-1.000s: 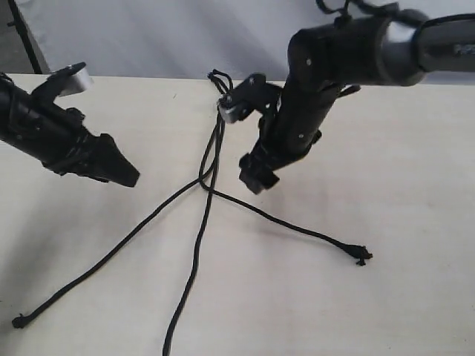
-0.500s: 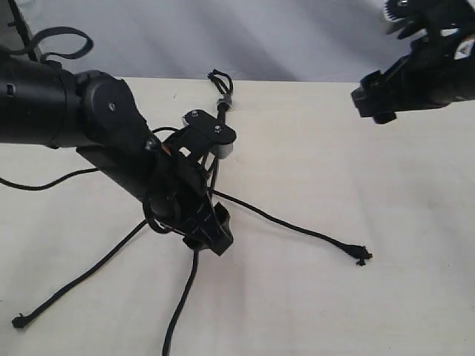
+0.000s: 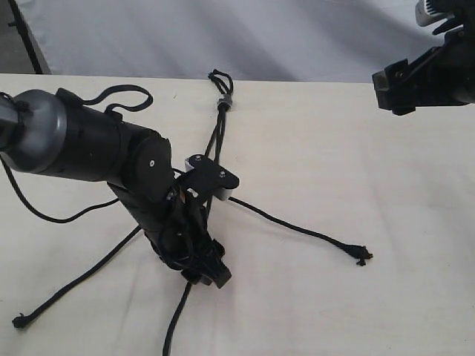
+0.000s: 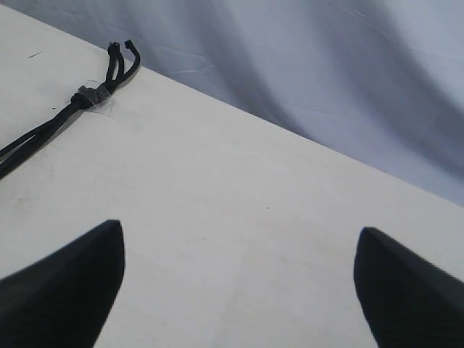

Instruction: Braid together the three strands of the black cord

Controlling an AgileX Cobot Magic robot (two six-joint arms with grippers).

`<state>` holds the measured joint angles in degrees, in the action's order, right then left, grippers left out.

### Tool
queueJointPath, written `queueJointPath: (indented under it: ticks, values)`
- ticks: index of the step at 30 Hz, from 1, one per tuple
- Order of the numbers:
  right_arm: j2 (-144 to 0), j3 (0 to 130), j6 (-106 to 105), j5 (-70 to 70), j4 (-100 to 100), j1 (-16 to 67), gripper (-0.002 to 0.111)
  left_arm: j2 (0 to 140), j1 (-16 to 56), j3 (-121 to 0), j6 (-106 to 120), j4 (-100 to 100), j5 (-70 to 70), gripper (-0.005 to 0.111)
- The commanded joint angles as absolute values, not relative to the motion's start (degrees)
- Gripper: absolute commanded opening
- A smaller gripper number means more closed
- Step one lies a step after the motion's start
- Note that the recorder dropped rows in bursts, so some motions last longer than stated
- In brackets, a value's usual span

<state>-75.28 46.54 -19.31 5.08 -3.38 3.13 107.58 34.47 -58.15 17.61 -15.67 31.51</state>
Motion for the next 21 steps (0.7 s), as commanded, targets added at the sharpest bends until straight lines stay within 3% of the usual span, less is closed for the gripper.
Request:
queueJointPath:
  ticks: [1,21]
  values:
    - [-74.92,46.39,-18.44,4.47,-3.56,2.85,0.080,109.81,34.71,-57.75,15.99,-15.49,30.73,0.062]
    - [-74.92,46.39,-17.78,4.03,-3.56,2.85,0.080,106.75,34.47,-59.95,10.48,-18.42,35.43,0.062]
